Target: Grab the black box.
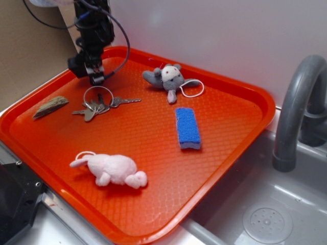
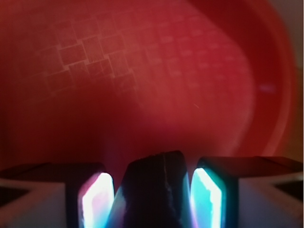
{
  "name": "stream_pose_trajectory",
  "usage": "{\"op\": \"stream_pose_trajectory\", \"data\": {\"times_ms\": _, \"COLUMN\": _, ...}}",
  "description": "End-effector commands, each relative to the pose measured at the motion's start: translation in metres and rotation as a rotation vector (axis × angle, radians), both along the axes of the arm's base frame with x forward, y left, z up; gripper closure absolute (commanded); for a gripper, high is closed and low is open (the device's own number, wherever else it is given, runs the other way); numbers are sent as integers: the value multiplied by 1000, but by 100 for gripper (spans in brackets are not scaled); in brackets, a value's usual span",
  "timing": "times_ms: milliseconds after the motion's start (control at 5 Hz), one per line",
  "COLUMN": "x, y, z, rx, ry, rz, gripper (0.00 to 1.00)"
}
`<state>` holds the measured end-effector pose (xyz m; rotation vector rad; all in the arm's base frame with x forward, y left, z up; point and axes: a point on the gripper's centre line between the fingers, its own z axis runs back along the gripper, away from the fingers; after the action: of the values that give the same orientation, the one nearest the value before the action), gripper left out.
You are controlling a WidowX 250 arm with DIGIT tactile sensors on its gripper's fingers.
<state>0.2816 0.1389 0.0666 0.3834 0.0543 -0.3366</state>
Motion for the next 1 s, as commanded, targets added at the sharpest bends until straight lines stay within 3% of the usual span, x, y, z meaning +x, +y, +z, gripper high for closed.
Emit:
{"op": "stream_pose_trajectory", "data": {"times_ms": 0, "x": 17, "y": -68, "z": 96, "rx": -9, "ry": -168, "rz": 127, "gripper": 100}}
{"op": "stream_pose_trajectory", "data": {"times_ms": 400, "x": -8, "y": -145, "z": 163, "rx": -156, "ry": -181, "rz": 288, "gripper": 100}}
{"op": "stream_pose_trajectory", "data": {"times_ms": 800, "x": -51, "y": -142, "z": 222, "rx": -254, "ry": -251, "rz": 292, "gripper": 100}}
